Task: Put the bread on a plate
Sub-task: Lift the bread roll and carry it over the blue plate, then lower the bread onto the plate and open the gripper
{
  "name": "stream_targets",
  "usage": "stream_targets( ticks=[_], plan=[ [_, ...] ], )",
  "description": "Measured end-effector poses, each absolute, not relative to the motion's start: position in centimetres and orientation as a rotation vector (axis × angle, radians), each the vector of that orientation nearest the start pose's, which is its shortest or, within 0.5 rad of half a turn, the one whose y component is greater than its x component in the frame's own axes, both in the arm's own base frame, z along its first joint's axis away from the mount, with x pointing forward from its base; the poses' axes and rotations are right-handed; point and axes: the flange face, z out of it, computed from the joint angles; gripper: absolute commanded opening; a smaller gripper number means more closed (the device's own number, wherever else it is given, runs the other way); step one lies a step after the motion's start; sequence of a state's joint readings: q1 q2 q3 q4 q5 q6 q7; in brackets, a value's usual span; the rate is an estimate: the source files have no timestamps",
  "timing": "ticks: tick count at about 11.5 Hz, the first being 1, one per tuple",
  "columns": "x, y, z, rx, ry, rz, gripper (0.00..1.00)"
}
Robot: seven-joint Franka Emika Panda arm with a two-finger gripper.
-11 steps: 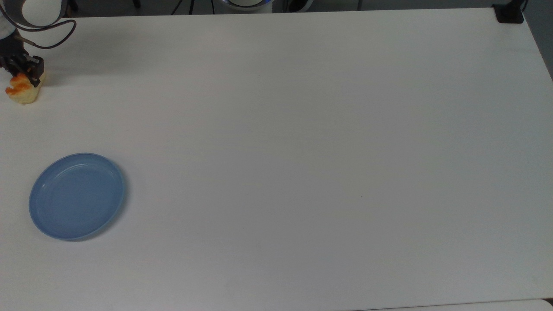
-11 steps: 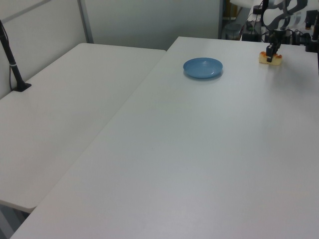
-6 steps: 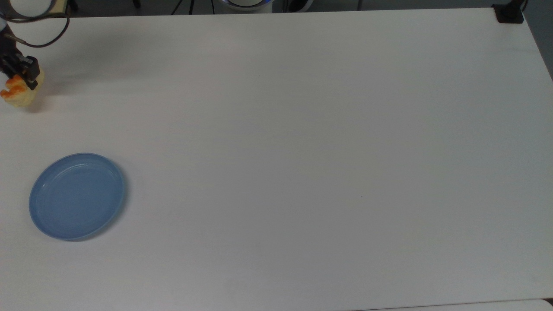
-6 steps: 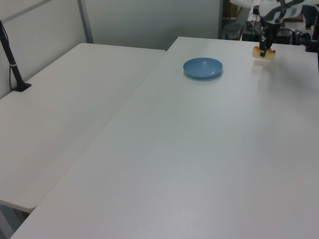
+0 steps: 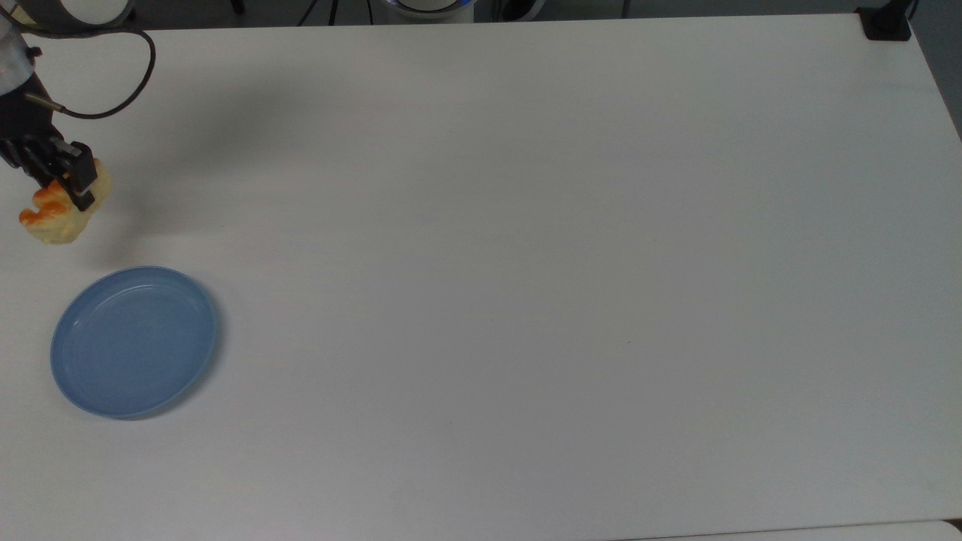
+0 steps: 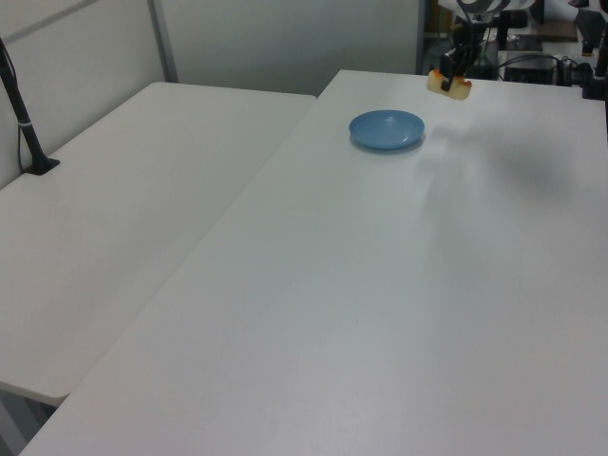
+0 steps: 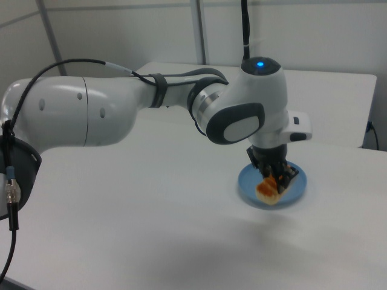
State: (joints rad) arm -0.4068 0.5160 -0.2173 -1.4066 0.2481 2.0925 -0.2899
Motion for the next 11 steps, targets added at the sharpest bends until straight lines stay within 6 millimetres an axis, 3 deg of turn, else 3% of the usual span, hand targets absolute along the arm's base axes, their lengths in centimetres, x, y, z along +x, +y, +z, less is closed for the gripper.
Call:
stream_targets(
  ticks=[3,5,9,10,11],
  plan=[
    [65.3,-35.1,43.2,-2.991,0.680,-0.393,0.45],
    [68.4,-33.6,41.2,-2.991,0.706,-0.430,0.44],
    [70.9,-32.7,36.8,-2.988,0.767,-0.506,0.44],
    [71.2,-32.5,36.3,-2.989,0.766,-0.515,0.47],
    [71.4,-32.4,36.1,-2.991,0.763,-0.515,0.69]
  ],
)
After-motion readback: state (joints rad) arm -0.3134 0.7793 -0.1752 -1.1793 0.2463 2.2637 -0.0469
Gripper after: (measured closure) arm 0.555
